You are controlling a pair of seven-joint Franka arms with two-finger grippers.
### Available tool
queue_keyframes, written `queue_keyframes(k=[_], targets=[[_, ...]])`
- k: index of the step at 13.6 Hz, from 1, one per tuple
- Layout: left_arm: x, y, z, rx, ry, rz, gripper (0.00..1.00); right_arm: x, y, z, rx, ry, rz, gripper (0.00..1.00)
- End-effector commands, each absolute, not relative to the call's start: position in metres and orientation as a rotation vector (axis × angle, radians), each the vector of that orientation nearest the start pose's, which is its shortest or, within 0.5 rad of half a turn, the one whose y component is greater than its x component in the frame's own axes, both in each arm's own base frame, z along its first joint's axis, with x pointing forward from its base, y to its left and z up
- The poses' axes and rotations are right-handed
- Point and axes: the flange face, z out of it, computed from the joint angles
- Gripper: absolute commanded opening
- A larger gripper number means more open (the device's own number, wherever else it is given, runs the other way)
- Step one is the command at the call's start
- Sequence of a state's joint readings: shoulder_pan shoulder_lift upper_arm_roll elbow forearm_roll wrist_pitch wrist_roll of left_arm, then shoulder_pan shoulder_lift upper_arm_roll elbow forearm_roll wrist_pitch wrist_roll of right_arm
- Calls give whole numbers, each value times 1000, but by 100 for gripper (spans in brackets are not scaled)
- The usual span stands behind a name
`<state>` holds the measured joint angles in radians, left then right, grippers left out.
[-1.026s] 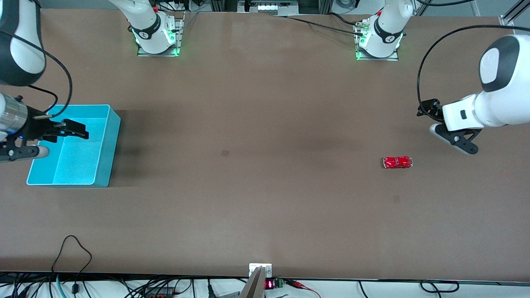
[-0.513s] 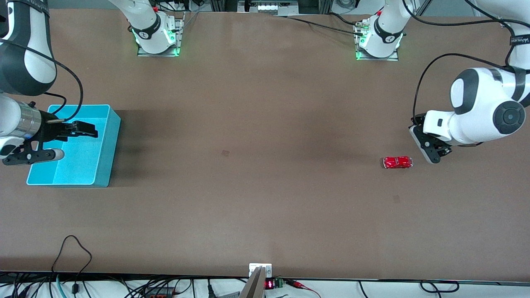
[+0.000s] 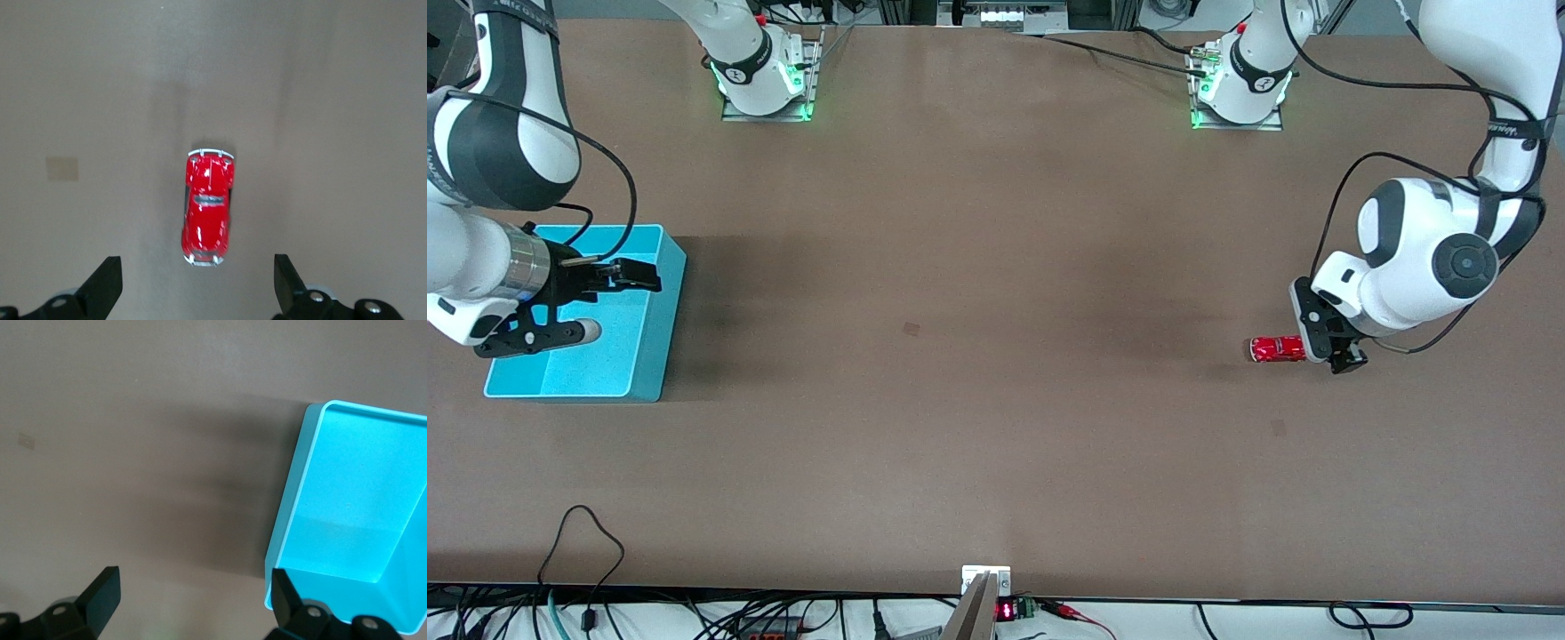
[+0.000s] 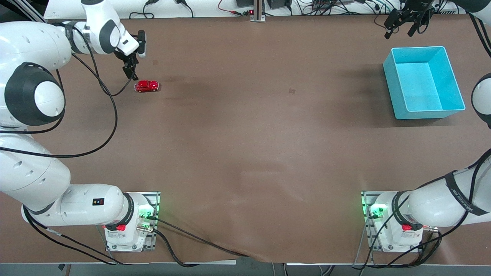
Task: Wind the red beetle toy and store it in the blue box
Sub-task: 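Lower the left gripper down around the red car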
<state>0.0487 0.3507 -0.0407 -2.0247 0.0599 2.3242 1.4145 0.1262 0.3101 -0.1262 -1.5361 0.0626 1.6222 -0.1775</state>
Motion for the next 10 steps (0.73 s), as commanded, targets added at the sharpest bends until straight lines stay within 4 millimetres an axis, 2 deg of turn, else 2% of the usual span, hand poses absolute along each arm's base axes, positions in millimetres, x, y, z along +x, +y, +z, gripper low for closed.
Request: queue_keyframes(k=[1, 3, 7, 10], targets=[[590, 7, 242, -2247, 2170, 44, 100, 626, 23, 458, -3051, -288, 380, 100], [588, 10, 230, -2238, 2159, 12, 100, 622, 34, 461, -3046, -315, 404, 100], [586, 10, 207, -2244, 2167, 18, 100, 616, 37, 466, -3037, -332, 441, 100], [571, 11, 190, -2241, 2157, -8, 100, 615, 35, 468, -3036, -328, 451, 100]])
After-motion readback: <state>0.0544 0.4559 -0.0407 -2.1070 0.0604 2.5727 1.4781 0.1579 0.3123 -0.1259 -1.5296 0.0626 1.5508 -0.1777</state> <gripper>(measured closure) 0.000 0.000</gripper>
